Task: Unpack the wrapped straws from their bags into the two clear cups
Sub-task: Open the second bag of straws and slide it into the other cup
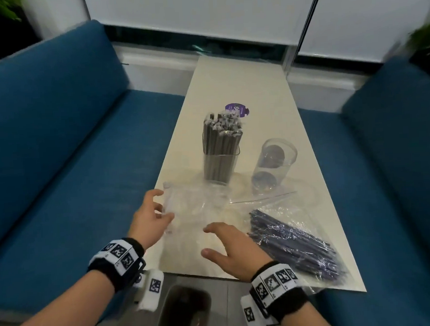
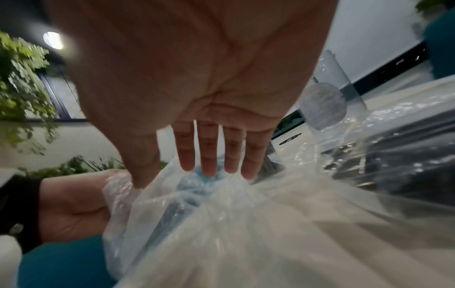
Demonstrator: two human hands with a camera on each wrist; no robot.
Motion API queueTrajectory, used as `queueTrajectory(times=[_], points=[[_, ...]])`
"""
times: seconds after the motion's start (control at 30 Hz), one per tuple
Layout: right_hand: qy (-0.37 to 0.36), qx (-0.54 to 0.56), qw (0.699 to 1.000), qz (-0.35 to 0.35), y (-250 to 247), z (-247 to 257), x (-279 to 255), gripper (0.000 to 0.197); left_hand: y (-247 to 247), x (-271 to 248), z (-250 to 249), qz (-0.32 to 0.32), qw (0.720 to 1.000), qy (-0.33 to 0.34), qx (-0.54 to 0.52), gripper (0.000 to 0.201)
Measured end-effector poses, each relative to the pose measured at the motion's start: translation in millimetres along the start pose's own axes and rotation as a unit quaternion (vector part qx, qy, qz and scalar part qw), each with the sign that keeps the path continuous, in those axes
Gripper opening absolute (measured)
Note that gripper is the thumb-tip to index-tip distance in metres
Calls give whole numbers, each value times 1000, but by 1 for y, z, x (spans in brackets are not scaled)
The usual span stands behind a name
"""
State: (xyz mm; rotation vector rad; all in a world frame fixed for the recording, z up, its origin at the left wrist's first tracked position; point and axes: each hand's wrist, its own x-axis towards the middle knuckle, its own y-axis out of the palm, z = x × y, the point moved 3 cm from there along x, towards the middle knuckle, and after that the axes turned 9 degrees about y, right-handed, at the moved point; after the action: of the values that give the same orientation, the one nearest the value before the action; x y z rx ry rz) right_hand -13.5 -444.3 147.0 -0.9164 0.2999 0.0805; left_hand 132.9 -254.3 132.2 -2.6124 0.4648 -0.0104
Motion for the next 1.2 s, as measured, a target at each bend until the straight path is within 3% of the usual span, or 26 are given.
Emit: queueTrajectory(times=[0.1, 0.2, 0.27, 0.33, 0.4, 0.5, 0.6, 0.67, 0.8, 0.9, 0.93, 1.03, 1.07, 1.13, 1.2], points=[[32, -3, 998, -51, -5, -25, -1, 42, 15, 18, 6, -11, 996, 29, 84, 40], [102, 33, 975, -193, -31, -66, -22, 25, 28, 29, 15, 75, 973, 39, 216, 20], [196, 7, 941, -276, -54, -101, -43, 22, 32, 32, 18, 133, 958, 16, 254, 35], [309, -26, 911, -272, -68, -138, -62, 43, 29, 32, 13, 156, 958, 8, 240, 47], [384, -22, 898, -213, -70, -170, -73, 80, 19, 29, 7, 156, 961, 24, 227, 42], [429, 40, 892, -135, -59, -203, -74, 120, 0, 22, -4, 136, 957, 54, 249, 38], [453, 43, 876, -159, -56, -226, -69, 130, -18, 12, -22, 102, 941, 84, 311, 42], [446, 80, 874, -176, -60, -234, -68, 123, -24, 1, -42, 65, 938, 127, 315, 37], [378, 124, 894, -205, -80, -232, -82, 45, -5, -28, -97, 39, 949, 195, 243, 22], [307, 177, 892, -282, -90, -224, -105, 15, 40, -45, -128, 74, 964, 197, 161, 16], [281, 190, 887, -314, -91, -219, -114, 15, 59, -47, -134, 95, 969, 186, 130, 22], [181, 243, 863, -405, -88, -195, -138, 28, 117, -52, -152, 166, 974, 132, 74, 85], [147, 251, 863, -414, -83, -187, -141, 34, 132, -53, -159, 187, 974, 121, 45, 92], [102, 251, 886, -376, -76, -176, -144, 39, 152, -56, -174, 204, 970, 118, -49, 68], [109, 208, 937, -258, -73, -173, -146, 53, 158, -55, -185, 201, 966, 134, -94, 32]])
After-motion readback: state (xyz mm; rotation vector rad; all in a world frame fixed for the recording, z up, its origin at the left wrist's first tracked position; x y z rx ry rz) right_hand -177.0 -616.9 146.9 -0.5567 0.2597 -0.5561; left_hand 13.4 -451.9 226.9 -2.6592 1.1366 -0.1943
